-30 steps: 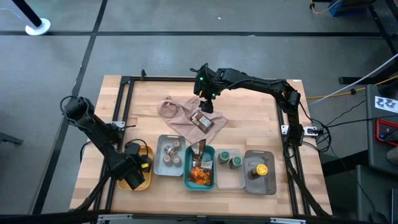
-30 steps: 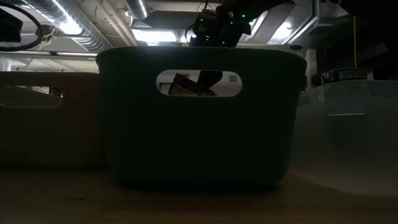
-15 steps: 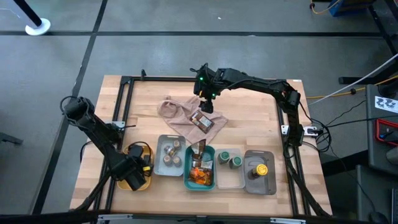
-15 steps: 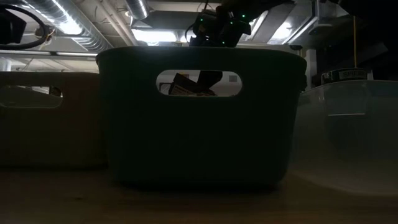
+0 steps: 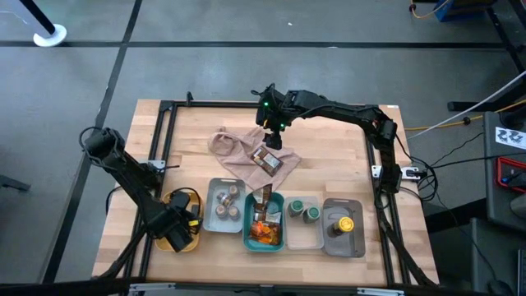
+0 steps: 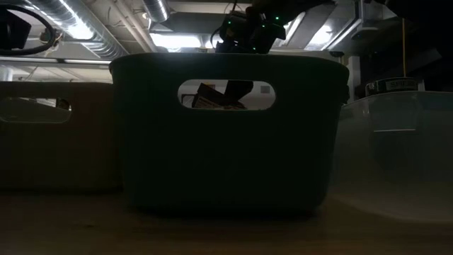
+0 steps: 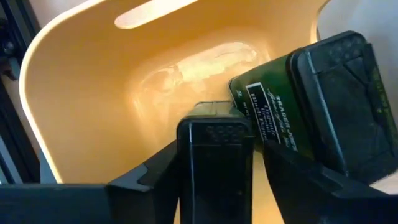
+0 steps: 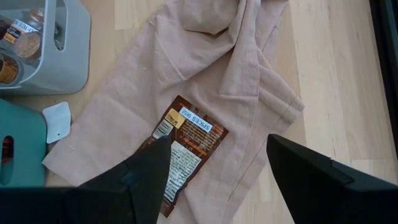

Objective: Sort spices by type
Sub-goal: Put the black seasoning can into the yellow bin, then put the orange seasoning bag into the green bin

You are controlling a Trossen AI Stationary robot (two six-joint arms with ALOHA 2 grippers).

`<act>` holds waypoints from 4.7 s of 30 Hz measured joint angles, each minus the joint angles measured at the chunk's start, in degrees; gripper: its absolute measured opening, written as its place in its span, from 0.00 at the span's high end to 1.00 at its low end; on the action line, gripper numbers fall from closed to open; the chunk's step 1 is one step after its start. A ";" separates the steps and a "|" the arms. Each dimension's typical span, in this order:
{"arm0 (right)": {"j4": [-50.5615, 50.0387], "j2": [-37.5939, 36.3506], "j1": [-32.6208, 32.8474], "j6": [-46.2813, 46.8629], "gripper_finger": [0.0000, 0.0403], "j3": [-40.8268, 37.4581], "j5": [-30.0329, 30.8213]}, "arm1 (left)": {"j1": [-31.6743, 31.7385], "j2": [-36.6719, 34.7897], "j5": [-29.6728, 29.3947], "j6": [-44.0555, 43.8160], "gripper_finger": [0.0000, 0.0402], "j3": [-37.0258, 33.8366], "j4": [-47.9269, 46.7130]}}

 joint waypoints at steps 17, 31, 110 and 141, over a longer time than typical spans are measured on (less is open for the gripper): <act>-4.55 0.36 0.00 0.08 0.34 0.00 -0.35 | -1.25 -15.88 -12.03 2.33 0.47 0.07 0.13; 0.02 6.19 3.52 5.09 0.34 -0.02 2.68 | -0.68 -23.22 -32.06 16.42 0.47 0.09 -0.16; -4.90 17.29 5.93 8.50 0.98 16.90 6.25 | 3.44 -22.39 -41.80 28.76 0.47 0.09 0.50; 34.27 14.19 4.79 22.55 0.98 28.70 -4.65 | 19.52 -21.74 -61.45 26.96 0.47 0.04 2.19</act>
